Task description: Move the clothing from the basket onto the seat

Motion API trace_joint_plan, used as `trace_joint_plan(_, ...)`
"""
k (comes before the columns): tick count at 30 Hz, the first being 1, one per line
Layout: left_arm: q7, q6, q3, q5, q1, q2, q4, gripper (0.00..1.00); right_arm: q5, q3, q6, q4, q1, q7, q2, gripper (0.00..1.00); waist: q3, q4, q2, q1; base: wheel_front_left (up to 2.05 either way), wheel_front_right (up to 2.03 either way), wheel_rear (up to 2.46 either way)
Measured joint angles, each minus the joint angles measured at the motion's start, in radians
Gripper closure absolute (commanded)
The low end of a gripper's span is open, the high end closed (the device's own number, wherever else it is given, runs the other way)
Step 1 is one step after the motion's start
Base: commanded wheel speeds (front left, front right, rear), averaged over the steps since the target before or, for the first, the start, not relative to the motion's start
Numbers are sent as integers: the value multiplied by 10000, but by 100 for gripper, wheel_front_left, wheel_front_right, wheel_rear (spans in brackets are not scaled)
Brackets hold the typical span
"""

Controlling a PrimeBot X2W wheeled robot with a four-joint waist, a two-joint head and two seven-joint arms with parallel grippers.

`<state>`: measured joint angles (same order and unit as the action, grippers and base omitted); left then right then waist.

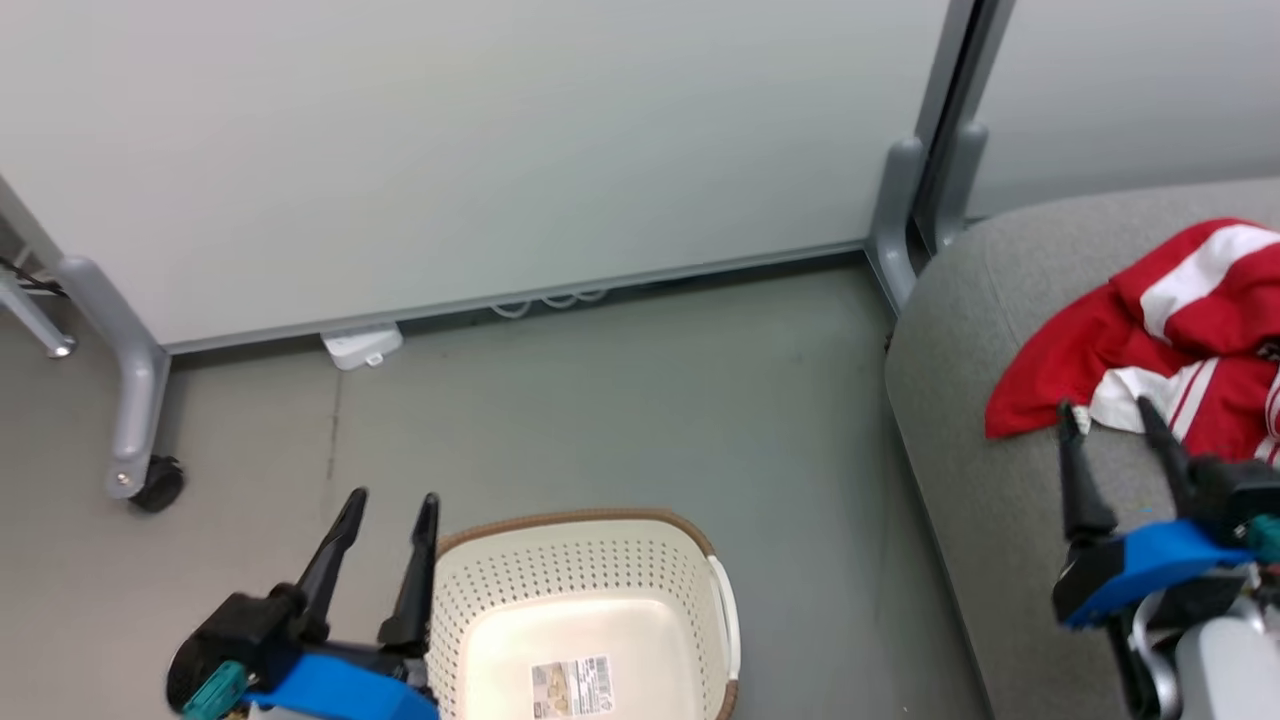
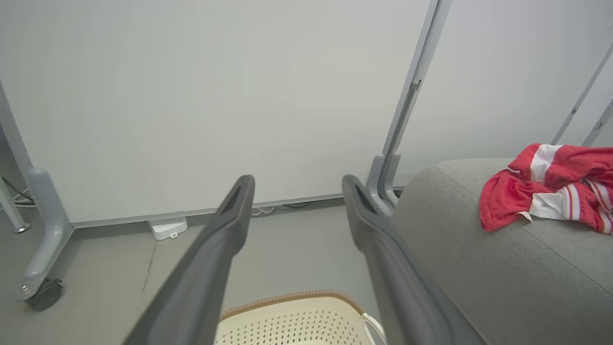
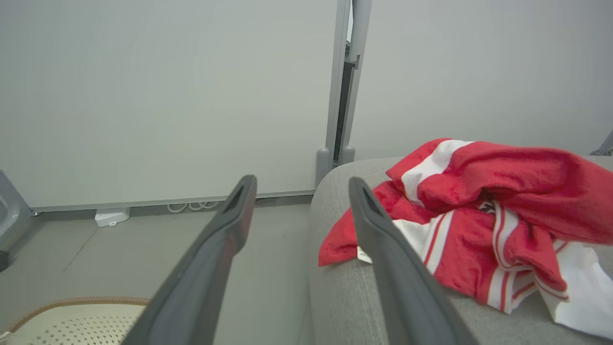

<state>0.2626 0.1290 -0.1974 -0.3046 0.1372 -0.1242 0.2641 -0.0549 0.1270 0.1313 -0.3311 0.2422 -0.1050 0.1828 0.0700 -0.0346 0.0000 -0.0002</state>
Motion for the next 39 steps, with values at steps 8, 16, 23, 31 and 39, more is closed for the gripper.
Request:
trace_joint_plan(8,0,0,938,159,-627,130,257,0,194,-729,0,1360,-1498,410,-688,0,-542,551,0,0,0,0,0)
trace_joint_plan(16,0,0,1335,290,-943,184,587,0,282,-1223,0,1881,-2374,610,-1060,0,-715,741,0,2,0,0,0)
trace_joint_plan(23,0,0,1611,313,-957,201,894,0,297,-1354,0,1883,-2510,614,-1195,0,-721,699,0,2,0,0,0)
trace_joint_plan(31,0,2,1576,314,-957,211,940,0,297,-1350,0,1854,-2508,612,-1241,0,-748,727,0,2,0,0,0)
trace_joint_plan(39,0,2,1461,267,-985,222,951,0,297,-1358,0,1873,-2505,623,-1262,0,-705,726,0,2,0,0,0)
